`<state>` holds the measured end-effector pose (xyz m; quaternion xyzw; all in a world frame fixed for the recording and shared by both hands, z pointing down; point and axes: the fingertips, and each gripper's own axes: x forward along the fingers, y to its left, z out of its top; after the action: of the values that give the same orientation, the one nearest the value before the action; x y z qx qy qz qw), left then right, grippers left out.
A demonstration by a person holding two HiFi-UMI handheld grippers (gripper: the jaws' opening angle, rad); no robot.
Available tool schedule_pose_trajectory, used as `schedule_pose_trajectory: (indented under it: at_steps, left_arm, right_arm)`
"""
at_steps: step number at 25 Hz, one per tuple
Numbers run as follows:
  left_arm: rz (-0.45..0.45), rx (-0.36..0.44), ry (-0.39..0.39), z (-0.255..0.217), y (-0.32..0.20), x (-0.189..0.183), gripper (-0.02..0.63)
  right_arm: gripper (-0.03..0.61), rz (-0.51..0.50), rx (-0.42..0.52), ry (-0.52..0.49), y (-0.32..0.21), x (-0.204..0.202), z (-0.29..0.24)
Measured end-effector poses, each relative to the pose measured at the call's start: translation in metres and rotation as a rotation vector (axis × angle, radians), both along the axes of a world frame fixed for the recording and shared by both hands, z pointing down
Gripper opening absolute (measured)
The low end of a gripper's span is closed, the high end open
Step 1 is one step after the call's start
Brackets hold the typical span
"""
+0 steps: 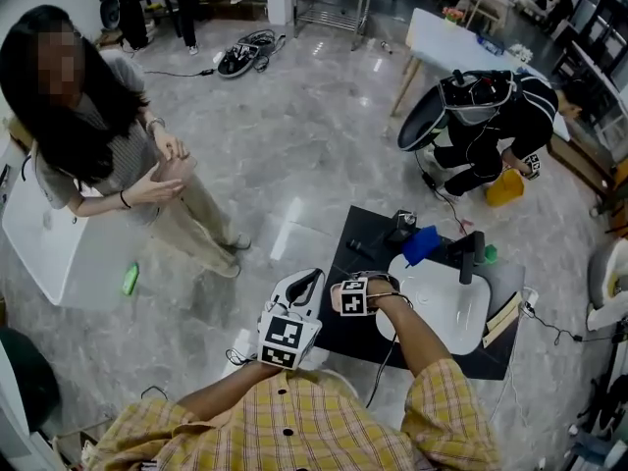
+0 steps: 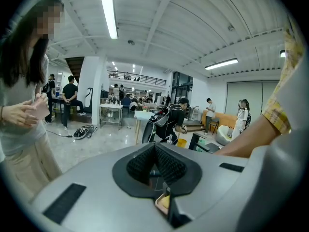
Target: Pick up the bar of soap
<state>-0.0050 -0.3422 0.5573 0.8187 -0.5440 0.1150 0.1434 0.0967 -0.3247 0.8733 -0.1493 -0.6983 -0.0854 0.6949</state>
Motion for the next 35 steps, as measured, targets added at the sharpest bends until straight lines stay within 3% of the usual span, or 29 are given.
schedule_pose_trajectory:
  at_steps: [15,30,35]
  left_arm:
    - [-0.005,0.012,0.003,-0.008,0.009,-0.010,0.012]
    - [0.036,0.040,-0.005,-0.019,0.023,0.007,0.012]
    - [0.036,0.041,-0.004,-0.019,0.031,0.006,0.012]
  right_arm:
    - [0.207,0.194,0.013,-0.122,0.000,-0.005,-0.022]
    - [0.207,0.499,0.030,-0.397,0.007,-0.013,-0.073]
    - [0.207,0.645,0.057,-0.525,0.003,-0.015,-0.097]
